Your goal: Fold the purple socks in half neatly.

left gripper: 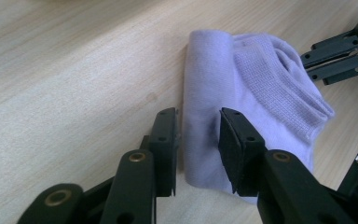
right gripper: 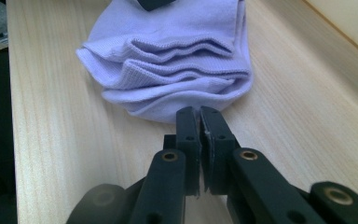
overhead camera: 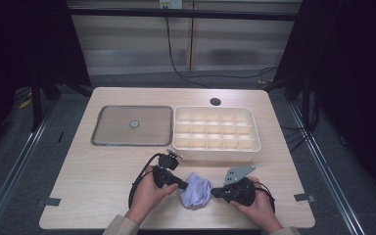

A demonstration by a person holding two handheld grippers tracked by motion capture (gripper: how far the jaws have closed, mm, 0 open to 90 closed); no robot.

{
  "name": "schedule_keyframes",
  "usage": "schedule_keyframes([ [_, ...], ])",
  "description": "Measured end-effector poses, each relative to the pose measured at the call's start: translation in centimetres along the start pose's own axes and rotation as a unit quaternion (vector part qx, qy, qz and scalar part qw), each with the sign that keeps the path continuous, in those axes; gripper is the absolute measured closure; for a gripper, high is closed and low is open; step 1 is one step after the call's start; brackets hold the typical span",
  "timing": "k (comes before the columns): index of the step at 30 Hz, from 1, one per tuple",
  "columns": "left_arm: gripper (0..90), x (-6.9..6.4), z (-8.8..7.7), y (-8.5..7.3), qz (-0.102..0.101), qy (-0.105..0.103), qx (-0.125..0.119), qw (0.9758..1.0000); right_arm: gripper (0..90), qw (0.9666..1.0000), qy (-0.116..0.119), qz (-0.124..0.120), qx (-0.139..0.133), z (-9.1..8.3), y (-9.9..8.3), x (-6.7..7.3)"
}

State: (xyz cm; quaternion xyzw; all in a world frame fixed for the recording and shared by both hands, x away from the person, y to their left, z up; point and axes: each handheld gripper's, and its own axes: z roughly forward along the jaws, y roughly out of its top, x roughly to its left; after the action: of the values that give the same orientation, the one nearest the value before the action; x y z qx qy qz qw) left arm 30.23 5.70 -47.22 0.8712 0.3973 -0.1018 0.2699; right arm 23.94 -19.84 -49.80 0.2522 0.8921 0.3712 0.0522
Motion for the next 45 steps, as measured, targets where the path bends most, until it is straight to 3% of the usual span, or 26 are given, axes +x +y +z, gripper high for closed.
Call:
schedule_keyframes([
  [11, 71.4, -0.2, 0.2, 0.0, 0.001, -0.003, 0.008, 1.0, 86.8, 1.0, 0.0, -0.004, 0.002, 0.0, 0.0, 0.0],
  [21, 82.3, -0.6, 0.0, 0.3, -0.004, -0.01, 0.009, 0.9999, 87.4, 0.9999, -0.004, -0.012, 0.001, 0.1, 0.1, 0.1],
  [45, 83.9, -1.2, -0.8, 0.7, -0.006, -0.02, 0.012, 0.9997, 87.3, 0.9998, -0.011, -0.018, 0.008, 0.1, 0.3, 0.4],
])
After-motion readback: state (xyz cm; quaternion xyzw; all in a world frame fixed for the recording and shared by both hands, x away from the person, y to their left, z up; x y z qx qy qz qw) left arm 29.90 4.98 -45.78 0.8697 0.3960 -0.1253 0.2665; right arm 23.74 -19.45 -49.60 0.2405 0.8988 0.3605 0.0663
